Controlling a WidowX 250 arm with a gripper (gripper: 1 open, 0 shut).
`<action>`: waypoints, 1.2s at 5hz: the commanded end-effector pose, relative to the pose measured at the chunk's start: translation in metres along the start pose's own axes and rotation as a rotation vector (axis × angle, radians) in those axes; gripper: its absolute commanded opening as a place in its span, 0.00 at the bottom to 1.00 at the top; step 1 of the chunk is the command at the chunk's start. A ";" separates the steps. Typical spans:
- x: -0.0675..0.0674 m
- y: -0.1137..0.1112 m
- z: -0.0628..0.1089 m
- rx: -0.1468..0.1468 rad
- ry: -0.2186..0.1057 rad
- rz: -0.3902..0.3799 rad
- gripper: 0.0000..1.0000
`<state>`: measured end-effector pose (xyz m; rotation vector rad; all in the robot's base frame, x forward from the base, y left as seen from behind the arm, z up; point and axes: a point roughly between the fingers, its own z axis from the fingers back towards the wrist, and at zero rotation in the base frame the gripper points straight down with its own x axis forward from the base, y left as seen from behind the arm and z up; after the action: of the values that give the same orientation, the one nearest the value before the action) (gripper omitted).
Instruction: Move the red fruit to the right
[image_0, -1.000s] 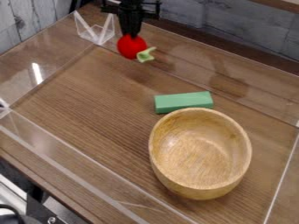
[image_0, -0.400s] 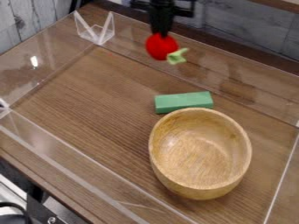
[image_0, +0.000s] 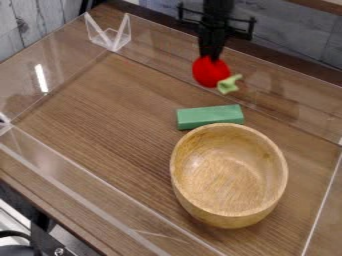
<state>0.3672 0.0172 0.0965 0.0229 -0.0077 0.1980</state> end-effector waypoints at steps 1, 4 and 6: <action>0.008 0.008 0.007 0.003 -0.066 0.085 0.00; 0.012 0.033 0.003 0.009 -0.070 0.249 0.00; 0.015 0.032 -0.005 0.016 -0.071 0.256 0.00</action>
<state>0.3694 0.0524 0.0741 0.0450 -0.0224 0.4563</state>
